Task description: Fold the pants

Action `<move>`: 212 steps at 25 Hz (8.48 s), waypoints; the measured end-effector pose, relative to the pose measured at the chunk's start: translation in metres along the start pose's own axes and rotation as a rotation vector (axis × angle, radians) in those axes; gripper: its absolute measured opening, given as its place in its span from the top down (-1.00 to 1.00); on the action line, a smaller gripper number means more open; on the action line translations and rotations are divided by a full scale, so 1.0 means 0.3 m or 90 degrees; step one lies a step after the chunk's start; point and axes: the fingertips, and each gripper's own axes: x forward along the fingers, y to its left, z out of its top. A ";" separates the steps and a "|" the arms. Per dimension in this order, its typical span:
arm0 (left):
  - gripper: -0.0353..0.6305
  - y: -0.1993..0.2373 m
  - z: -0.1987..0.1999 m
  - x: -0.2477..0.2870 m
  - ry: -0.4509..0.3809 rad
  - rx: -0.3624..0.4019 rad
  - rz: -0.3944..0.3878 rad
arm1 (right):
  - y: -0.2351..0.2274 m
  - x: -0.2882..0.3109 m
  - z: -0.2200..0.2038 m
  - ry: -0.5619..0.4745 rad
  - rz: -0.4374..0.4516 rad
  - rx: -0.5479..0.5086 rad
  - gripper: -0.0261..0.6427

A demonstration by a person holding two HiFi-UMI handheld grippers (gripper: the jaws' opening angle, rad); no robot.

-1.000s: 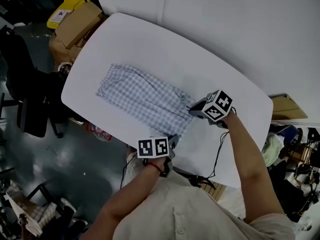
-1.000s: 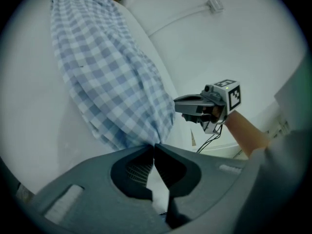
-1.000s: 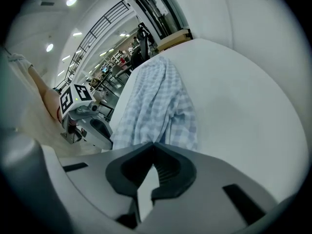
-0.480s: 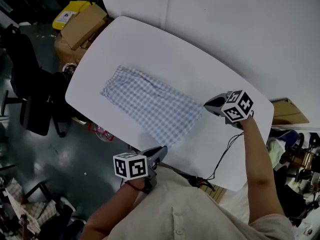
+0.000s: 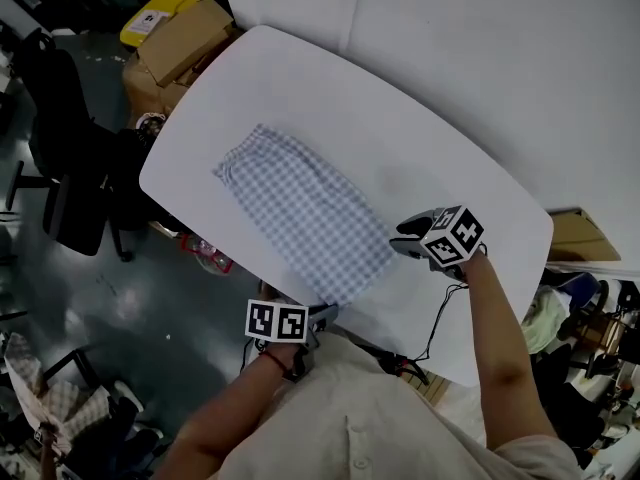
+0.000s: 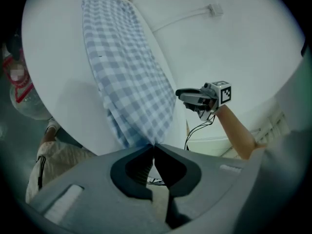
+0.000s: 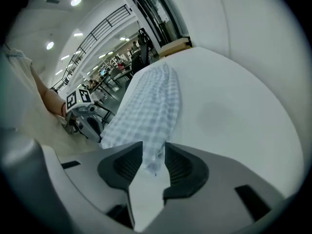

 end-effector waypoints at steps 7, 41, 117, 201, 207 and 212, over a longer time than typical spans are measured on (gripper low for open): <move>0.84 0.033 -0.085 0.003 0.067 0.019 0.011 | 0.034 0.094 -0.177 0.141 0.010 -0.012 0.86; 0.46 0.050 -0.151 0.124 0.258 0.763 0.382 | 0.147 0.144 -0.313 0.229 -0.133 -0.859 0.68; 0.82 0.519 0.845 -0.481 0.249 0.420 0.293 | 0.001 0.315 0.786 0.010 0.042 0.015 0.87; 0.83 0.564 0.874 -0.531 0.255 0.249 0.215 | 0.135 0.279 0.415 0.097 0.085 0.005 0.87; 0.83 0.559 0.864 -0.560 0.285 0.246 0.204 | 0.059 0.137 0.432 0.080 0.026 0.032 0.87; 0.83 0.562 0.863 -0.532 0.251 0.253 0.227 | -0.050 0.220 0.484 0.055 -0.087 -0.012 0.87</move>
